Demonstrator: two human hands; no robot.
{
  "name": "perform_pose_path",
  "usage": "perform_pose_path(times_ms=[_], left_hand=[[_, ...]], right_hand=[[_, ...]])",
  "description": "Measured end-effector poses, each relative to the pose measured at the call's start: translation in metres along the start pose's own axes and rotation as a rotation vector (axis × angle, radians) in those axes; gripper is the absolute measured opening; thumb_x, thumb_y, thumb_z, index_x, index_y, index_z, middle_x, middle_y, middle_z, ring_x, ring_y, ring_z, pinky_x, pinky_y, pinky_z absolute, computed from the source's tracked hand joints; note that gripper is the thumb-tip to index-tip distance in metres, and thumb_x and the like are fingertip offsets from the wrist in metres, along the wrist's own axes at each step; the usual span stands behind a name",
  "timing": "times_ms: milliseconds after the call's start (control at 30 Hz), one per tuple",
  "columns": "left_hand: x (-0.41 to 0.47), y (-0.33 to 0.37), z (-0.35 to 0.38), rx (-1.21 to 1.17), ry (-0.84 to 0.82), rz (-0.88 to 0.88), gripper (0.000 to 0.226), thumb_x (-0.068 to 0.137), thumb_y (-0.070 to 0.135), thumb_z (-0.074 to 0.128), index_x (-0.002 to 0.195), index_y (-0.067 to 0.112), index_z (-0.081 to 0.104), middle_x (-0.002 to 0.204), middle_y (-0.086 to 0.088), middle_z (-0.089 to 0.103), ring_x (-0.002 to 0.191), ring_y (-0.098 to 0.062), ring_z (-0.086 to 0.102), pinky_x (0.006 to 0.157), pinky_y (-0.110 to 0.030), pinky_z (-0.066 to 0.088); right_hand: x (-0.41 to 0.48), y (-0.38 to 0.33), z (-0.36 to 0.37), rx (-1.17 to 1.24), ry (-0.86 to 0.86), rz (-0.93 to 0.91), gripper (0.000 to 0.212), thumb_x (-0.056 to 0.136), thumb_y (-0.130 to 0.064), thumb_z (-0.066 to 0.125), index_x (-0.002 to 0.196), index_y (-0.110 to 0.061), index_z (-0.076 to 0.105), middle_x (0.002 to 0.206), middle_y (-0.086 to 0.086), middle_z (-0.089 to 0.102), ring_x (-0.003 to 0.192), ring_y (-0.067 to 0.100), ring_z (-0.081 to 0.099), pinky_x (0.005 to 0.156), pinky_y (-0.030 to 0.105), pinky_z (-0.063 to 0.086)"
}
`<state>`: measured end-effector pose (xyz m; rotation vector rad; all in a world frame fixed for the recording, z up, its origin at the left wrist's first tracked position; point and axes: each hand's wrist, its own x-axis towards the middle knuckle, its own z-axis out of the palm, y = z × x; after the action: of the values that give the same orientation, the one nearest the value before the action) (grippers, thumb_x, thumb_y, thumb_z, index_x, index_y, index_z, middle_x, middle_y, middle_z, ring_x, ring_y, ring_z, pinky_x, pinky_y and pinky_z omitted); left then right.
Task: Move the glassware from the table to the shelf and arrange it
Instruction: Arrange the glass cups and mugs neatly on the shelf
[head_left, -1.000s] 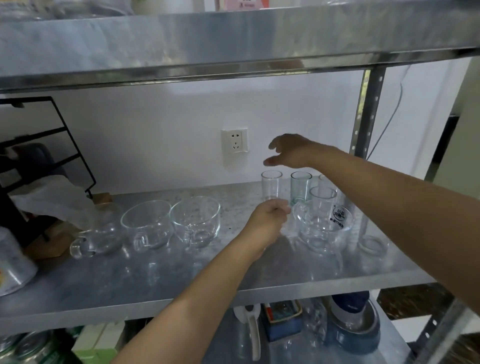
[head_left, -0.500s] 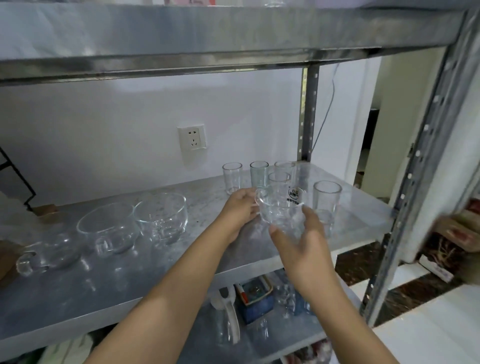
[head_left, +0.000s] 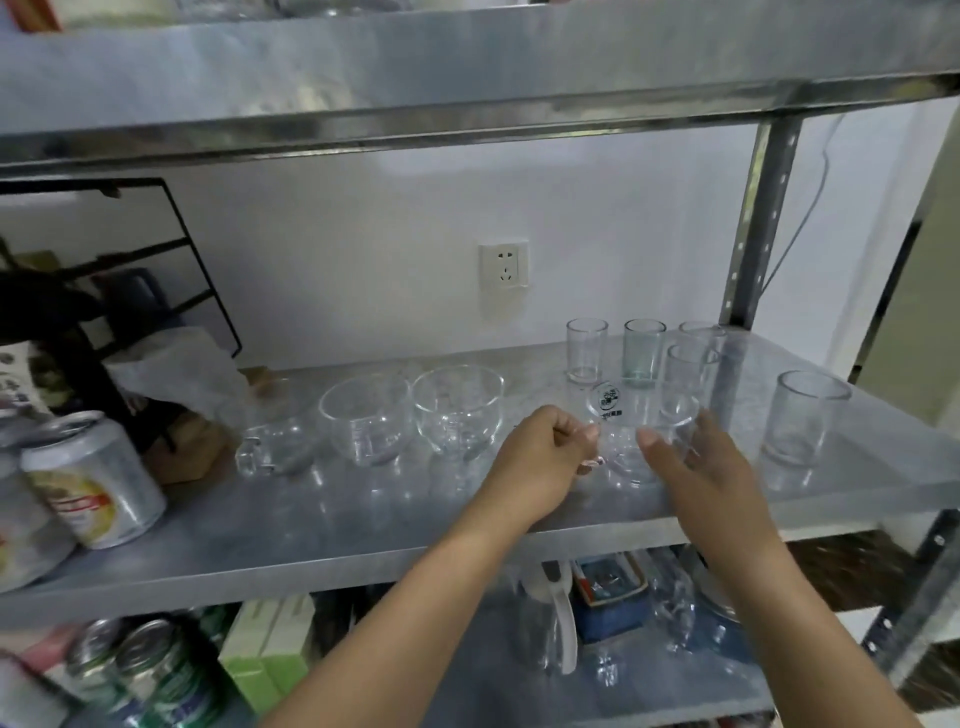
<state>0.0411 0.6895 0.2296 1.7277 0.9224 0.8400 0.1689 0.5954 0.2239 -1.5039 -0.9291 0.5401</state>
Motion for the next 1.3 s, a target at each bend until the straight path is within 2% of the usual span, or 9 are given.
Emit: perform_pose_path(times_ms=[133,300,467,600,767,1000,1133,1233,1300], left_hand=[[-0.014,-0.001,-0.010,0.005,0.008,0.007,0.022,0.096,0.034,0.055,0.092,0.014,0.064,0.091,0.004,0.074,0.072,-0.007,0.069,0.076,-0.031,0.053],[-0.012,-0.006,0.001,-0.042,0.086,0.001,0.018,0.091,0.030,0.064,0.079,0.018,0.063,0.087,-0.008,0.073,0.083,-0.025,0.071,0.087,-0.046,0.056],[-0.003,-0.008,0.005,-0.059,0.165,0.007,0.023,0.090,0.030,0.066,0.081,0.009,0.065,0.084,-0.012,0.072,0.083,-0.030,0.070,0.085,-0.049,0.055],[0.003,-0.008,0.005,-0.093,0.167,-0.006,0.024,0.091,0.026,0.065,0.086,0.003,0.066,0.082,-0.012,0.072,0.076,-0.024,0.068,0.086,-0.049,0.055],[0.001,-0.007,0.002,-0.156,0.132,-0.001,0.015,0.092,0.021,0.064,0.082,0.011,0.067,0.076,-0.004,0.068,0.074,-0.016,0.064,0.084,-0.039,0.055],[-0.004,-0.004,-0.007,-0.152,0.150,-0.007,0.011,0.093,0.016,0.063,0.087,0.010,0.069,0.082,-0.006,0.069,0.077,-0.017,0.065,0.084,-0.034,0.055],[-0.026,-0.010,-0.019,-0.051,0.153,-0.007,0.016,0.091,0.022,0.064,0.106,0.019,0.069,0.094,0.003,0.071,0.087,-0.013,0.070,0.089,-0.034,0.056],[-0.047,-0.016,-0.045,-0.010,0.295,0.045,0.009,0.088,0.021,0.067,0.092,0.029,0.069,0.082,0.010,0.070,0.077,-0.007,0.068,0.084,-0.033,0.057],[-0.057,-0.017,-0.065,-0.046,0.402,0.068,0.013,0.088,0.017,0.069,0.085,0.029,0.069,0.077,0.009,0.069,0.071,-0.008,0.065,0.080,-0.034,0.058]], right_hand=[[0.016,-0.004,0.015,0.123,-0.066,0.051,0.064,0.097,-0.037,0.057,0.152,-0.016,0.033,0.152,0.003,0.040,0.138,0.021,0.041,0.114,0.041,0.033],[0.041,-0.006,0.031,0.289,-0.189,0.261,0.055,0.094,-0.029,0.061,0.145,-0.016,0.044,0.132,0.012,0.059,0.108,0.024,0.063,0.104,0.047,0.047],[0.053,-0.008,0.042,0.398,-0.253,0.303,0.046,0.097,-0.023,0.059,0.140,-0.011,0.049,0.082,0.005,0.062,0.084,0.025,0.057,0.086,0.040,0.054],[0.056,-0.011,0.046,0.406,-0.230,0.297,0.044,0.097,-0.021,0.057,0.140,-0.018,0.050,0.096,0.003,0.065,0.083,0.022,0.065,0.086,0.039,0.056],[0.055,-0.012,0.048,0.390,-0.214,0.291,0.047,0.098,-0.023,0.056,0.144,-0.023,0.045,0.133,0.009,0.058,0.102,0.025,0.068,0.098,0.046,0.052],[0.049,-0.016,0.055,0.389,-0.214,0.264,0.041,0.099,-0.024,0.053,0.140,-0.027,0.049,0.123,0.008,0.064,0.091,0.021,0.068,0.092,0.042,0.055],[0.043,-0.008,0.050,0.147,-0.072,0.171,0.050,0.096,-0.034,0.057,0.144,-0.024,0.045,0.138,0.003,0.053,0.111,0.023,0.059,0.092,0.039,0.053],[0.029,-0.004,0.045,0.077,0.051,-0.004,0.037,0.093,-0.036,0.063,0.126,-0.020,0.058,0.119,-0.001,0.063,0.109,0.023,0.062,0.092,0.042,0.054],[0.019,-0.007,0.048,0.061,0.041,-0.052,0.028,0.091,-0.035,0.065,0.111,-0.016,0.065,0.102,0.001,0.068,0.093,0.020,0.066,0.076,0.034,0.056]])
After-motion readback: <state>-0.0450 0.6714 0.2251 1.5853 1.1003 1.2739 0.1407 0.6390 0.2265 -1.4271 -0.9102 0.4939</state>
